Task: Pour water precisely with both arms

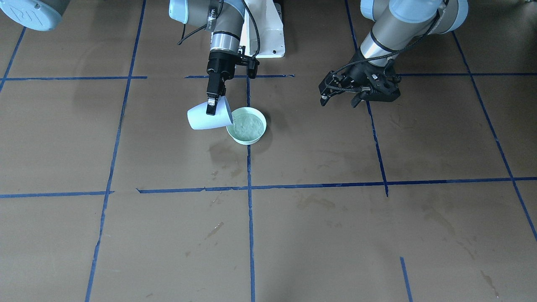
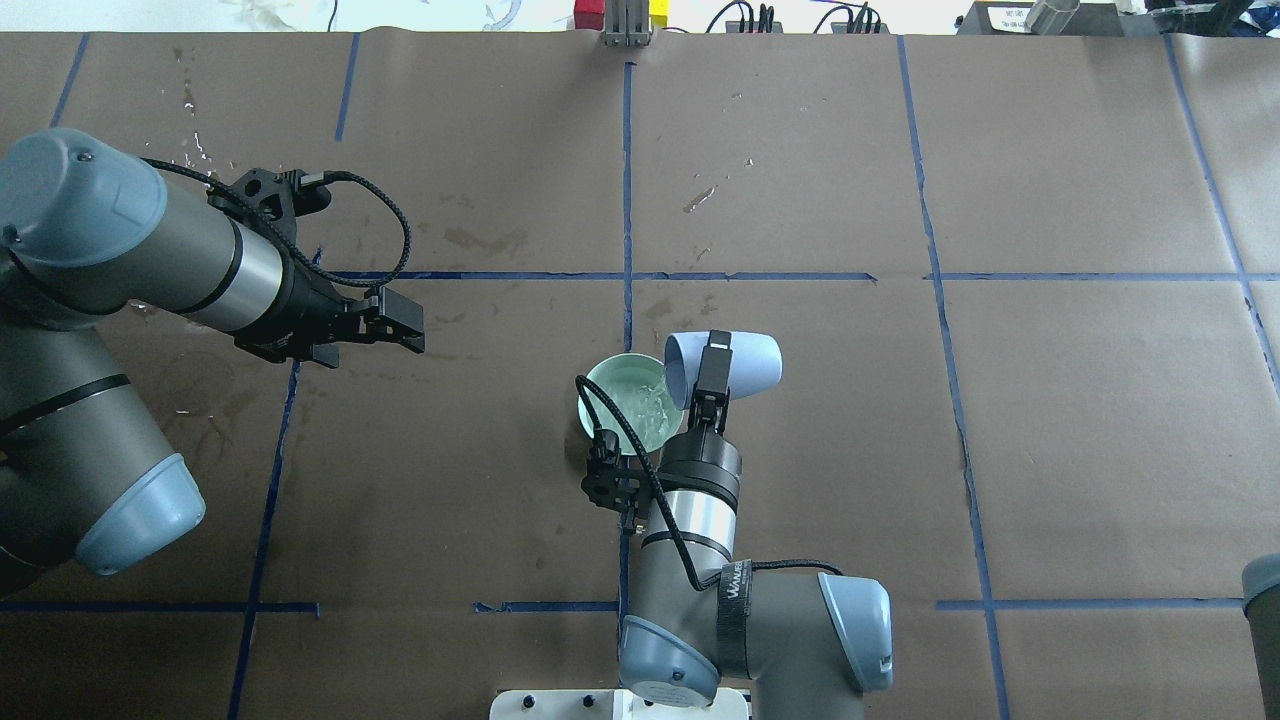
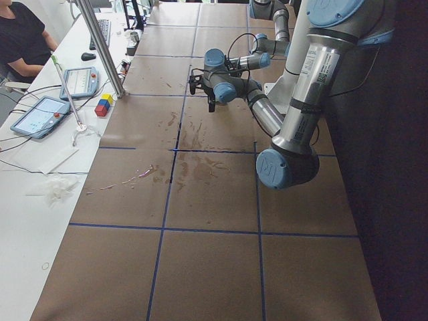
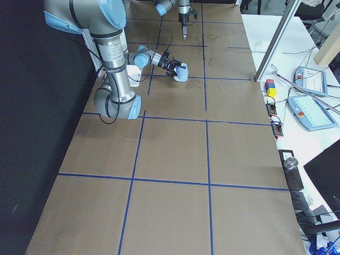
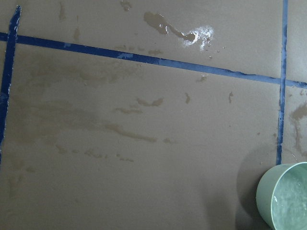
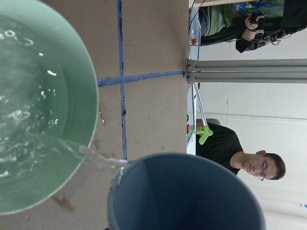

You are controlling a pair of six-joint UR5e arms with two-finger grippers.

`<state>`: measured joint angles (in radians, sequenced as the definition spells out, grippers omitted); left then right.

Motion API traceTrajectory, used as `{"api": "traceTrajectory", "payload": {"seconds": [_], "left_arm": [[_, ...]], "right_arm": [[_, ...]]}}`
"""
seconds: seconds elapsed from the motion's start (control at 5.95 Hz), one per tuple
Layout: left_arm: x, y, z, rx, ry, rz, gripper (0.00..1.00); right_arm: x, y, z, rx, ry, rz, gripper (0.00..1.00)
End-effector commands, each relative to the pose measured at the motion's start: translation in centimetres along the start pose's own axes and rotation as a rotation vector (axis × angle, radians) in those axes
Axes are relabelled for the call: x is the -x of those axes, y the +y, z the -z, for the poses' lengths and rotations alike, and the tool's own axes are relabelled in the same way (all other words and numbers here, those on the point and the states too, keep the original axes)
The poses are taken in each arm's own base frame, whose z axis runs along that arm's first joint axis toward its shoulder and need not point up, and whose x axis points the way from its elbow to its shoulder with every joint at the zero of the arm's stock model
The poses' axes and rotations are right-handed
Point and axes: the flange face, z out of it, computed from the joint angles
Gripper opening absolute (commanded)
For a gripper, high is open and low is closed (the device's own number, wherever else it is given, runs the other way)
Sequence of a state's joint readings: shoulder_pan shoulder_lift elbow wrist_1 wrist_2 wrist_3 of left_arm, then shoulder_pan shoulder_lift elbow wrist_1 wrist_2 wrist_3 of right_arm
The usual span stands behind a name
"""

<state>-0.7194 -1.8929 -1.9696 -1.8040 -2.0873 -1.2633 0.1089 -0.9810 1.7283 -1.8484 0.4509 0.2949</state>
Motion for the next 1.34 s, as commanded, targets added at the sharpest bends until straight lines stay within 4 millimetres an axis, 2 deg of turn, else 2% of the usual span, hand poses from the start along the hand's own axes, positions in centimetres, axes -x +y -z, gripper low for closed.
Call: {"api": "traceTrajectory", "payload": {"seconds": [0.0, 0.34, 0.5, 0.67, 0.84, 1.01, 1.18], "left_arm": [[0.0, 0.0, 0.0, 0.000, 0.000, 0.001, 1.00], [0.0, 0.0, 0.0, -0.001, 0.000, 0.001, 1.00], [0.0, 0.0, 0.1, -0.001, 0.001, 0.000, 1.00], [0.1, 0.0, 0.0, -0.002, -0.002, 0.001, 1.00], [0.0, -0.1, 0.1, -0.004, 0.001, -0.001, 1.00], [0.0, -0.1, 0.2, -0.006, 0.001, 0.001, 1.00], [0.1, -0.2, 0.3, -0.007, 0.001, 0.002, 1.00]], "right_arm": [[-1.5, 0.0, 0.7, -0.007, -0.035, -0.271, 0.00], [-1.9, 0.5, 0.7, -0.056, -0.082, -0.489, 0.00], [-2.1, 1.5, 0.5, -0.073, -0.138, -0.589, 0.00], [-3.3, 2.4, 0.9, -0.074, -0.165, -0.710, 0.00], [-3.1, 4.1, 0.8, -0.041, -0.210, -0.872, 0.00], [-4.5, 5.6, 1.2, -0.031, -0.224, -1.021, 0.00], [-5.5, 7.3, 0.7, 0.038, -0.277, -1.266, 0.00]]}}
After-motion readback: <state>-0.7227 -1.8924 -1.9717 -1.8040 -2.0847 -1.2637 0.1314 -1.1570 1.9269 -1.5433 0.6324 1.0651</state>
